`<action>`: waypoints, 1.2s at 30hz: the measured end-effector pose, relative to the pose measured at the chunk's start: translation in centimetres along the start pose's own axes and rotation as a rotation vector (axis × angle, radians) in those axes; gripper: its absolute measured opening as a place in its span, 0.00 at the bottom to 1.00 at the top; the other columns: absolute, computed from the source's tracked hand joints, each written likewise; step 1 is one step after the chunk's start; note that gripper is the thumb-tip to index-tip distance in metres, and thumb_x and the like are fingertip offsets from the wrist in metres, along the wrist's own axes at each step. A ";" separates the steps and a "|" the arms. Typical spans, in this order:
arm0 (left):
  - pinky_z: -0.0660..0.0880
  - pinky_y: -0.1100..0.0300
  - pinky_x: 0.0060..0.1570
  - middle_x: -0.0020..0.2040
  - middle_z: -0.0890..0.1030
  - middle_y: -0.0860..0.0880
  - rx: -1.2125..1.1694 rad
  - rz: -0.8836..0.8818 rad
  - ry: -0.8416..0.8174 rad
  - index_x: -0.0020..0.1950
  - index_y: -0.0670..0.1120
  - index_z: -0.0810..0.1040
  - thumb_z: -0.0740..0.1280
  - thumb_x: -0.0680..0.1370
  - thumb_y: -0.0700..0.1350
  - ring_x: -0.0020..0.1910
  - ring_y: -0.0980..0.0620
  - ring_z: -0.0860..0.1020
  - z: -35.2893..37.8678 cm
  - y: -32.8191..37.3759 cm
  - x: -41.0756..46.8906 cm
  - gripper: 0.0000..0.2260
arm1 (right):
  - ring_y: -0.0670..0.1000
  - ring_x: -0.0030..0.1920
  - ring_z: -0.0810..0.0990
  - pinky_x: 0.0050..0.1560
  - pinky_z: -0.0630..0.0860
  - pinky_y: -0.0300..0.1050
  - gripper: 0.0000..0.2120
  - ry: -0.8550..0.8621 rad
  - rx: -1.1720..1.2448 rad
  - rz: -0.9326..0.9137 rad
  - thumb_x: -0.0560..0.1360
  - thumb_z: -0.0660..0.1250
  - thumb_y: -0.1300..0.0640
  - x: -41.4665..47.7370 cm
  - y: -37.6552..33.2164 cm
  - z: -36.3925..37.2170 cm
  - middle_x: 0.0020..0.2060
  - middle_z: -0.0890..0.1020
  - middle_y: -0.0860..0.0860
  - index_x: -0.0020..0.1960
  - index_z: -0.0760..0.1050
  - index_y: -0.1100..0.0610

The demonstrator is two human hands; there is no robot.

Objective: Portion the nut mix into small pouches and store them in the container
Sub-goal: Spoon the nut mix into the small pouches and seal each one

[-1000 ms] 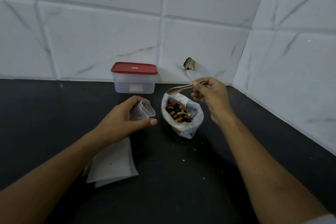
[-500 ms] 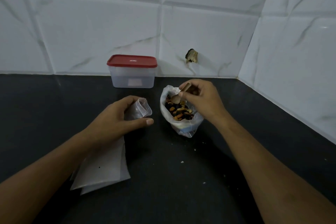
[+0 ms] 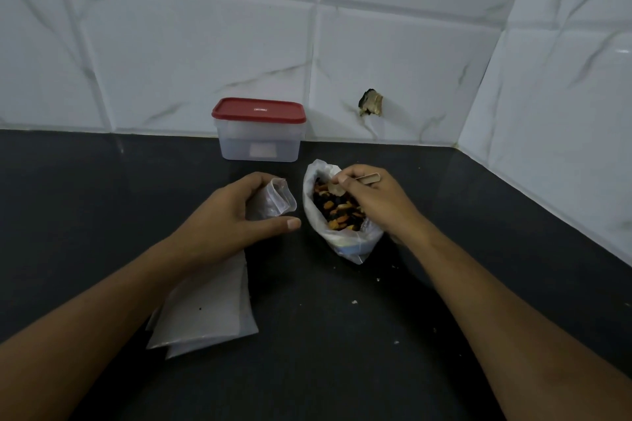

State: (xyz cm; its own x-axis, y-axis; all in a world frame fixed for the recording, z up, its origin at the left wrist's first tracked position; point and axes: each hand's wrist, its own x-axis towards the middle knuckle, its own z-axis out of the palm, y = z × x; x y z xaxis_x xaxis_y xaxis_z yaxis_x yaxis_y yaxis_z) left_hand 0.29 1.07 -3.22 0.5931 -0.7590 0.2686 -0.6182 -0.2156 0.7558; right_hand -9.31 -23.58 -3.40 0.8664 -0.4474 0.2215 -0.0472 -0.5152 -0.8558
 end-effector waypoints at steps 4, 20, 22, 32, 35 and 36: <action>0.77 0.67 0.53 0.57 0.80 0.62 -0.008 0.010 0.012 0.65 0.62 0.72 0.74 0.67 0.62 0.55 0.68 0.79 0.0 0.1 0.0 0.28 | 0.45 0.51 0.84 0.57 0.79 0.46 0.08 0.007 0.031 -0.003 0.83 0.66 0.53 -0.6 -0.7 1.2 0.48 0.86 0.45 0.52 0.84 0.50; 0.74 0.67 0.53 0.59 0.76 0.65 -0.014 -0.070 -0.085 0.67 0.65 0.67 0.75 0.66 0.62 0.57 0.64 0.77 -0.3 0.0 0.1 0.31 | 0.43 0.39 0.83 0.43 0.80 0.45 0.03 0.215 -0.043 -0.188 0.75 0.76 0.56 -0.9 -1.6 -1.3 0.37 0.85 0.46 0.44 0.83 0.52; 0.75 0.68 0.52 0.58 0.77 0.65 -0.006 -0.069 -0.085 0.65 0.66 0.68 0.75 0.67 0.61 0.55 0.65 0.78 -0.3 0.0 0.1 0.29 | 0.44 0.42 0.84 0.47 0.82 0.48 0.01 0.233 -0.061 -0.233 0.77 0.75 0.56 -1.0 -1.8 -1.2 0.39 0.85 0.45 0.46 0.83 0.51; 0.78 0.70 0.47 0.58 0.81 0.60 -0.130 -0.014 0.087 0.67 0.58 0.73 0.76 0.69 0.60 0.55 0.66 0.80 2.0 0.6 -0.5 0.28 | 0.39 0.37 0.80 0.38 0.71 0.37 0.04 0.169 -0.434 -0.333 0.79 0.69 0.54 -1.5 -1.7 -1.6 0.40 0.84 0.42 0.51 0.83 0.50; 0.79 0.68 0.48 0.55 0.82 0.60 -0.173 0.012 0.115 0.65 0.59 0.74 0.75 0.68 0.60 0.54 0.65 0.81 1.9 1.2 -0.4 0.27 | 0.40 0.37 0.81 0.40 0.76 0.42 0.04 0.140 -0.465 -0.337 0.79 0.69 0.54 -1.4 -1.6 -1.6 0.41 0.84 0.43 0.52 0.83 0.49; 0.79 0.67 0.48 0.55 0.82 0.61 -0.180 0.009 0.125 0.63 0.61 0.74 0.75 0.67 0.61 0.54 0.65 0.81 1.7 1.3 -0.4 0.26 | 0.40 0.37 0.81 0.41 0.78 0.44 0.04 0.130 -0.452 -0.329 0.80 0.69 0.54 -1.4 -1.6 -1.5 0.41 0.84 0.43 0.52 0.83 0.49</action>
State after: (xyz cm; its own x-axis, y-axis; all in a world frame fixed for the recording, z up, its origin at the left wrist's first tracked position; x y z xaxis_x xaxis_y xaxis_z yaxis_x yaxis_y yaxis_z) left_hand -1.61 0.03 -3.34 0.6545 -0.6757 0.3392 -0.5284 -0.0879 0.8444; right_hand -11.20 -23.28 -1.63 0.8046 -0.2822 0.5225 -0.0180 -0.8911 -0.4535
